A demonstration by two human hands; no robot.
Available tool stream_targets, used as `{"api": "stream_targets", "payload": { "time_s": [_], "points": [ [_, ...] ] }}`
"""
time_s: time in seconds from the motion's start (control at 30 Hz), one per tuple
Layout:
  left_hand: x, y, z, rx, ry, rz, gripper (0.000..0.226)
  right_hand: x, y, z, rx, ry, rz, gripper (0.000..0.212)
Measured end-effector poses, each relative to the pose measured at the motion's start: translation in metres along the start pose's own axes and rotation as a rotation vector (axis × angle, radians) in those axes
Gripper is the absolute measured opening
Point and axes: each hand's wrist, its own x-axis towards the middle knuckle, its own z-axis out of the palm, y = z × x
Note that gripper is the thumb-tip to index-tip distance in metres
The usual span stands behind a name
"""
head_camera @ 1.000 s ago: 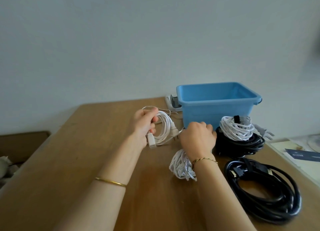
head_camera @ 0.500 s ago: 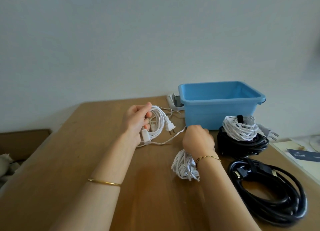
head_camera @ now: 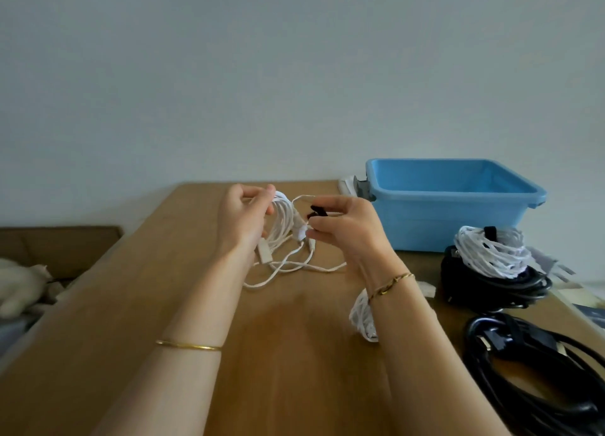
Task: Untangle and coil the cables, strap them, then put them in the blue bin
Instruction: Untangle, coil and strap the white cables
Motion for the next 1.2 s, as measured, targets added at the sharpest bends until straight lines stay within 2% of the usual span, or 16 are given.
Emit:
{"api": "stream_targets", "payload": {
  "time_s": [0.23, 0.5, 0.7, 0.87, 1.03, 1.2],
  "points": [
    [0.014, -0.003, -0.011, 0.092, -0.024, 0.011, 0.016, 0.017, 0.002, 0.027, -0.173, -0.032, -0.228, 0.029],
    [0.024, -0.009, -0.017, 0.1, -0.056, -0.014, 0.017, 0.021, 0.001, 0.036, -0.112, -0.111, -0.253, 0.016],
    [0.021, -0.004, -0.017, 0.066, -0.139, -0.048, 0.022, 0.022, -0.001, 0.035, -0.022, -0.096, -0.265, 0.024],
    [0.017, 0.0, -0.015, 0.01, -0.219, -0.063, 0.025, 0.023, 0.0, 0.037, -0.175, -0.021, -0.419, 0.028],
    [0.015, 0.005, -0.016, -0.093, -0.253, -0.089, 0.022, 0.027, 0.004, 0.039, -0.285, -0.03, -0.478, 0.017],
    [0.016, 0.006, -0.02, -0.141, -0.293, -0.134, 0.019, 0.027, 0.003, 0.039, -0.417, 0.016, -0.502, 0.018]
  ]
}}
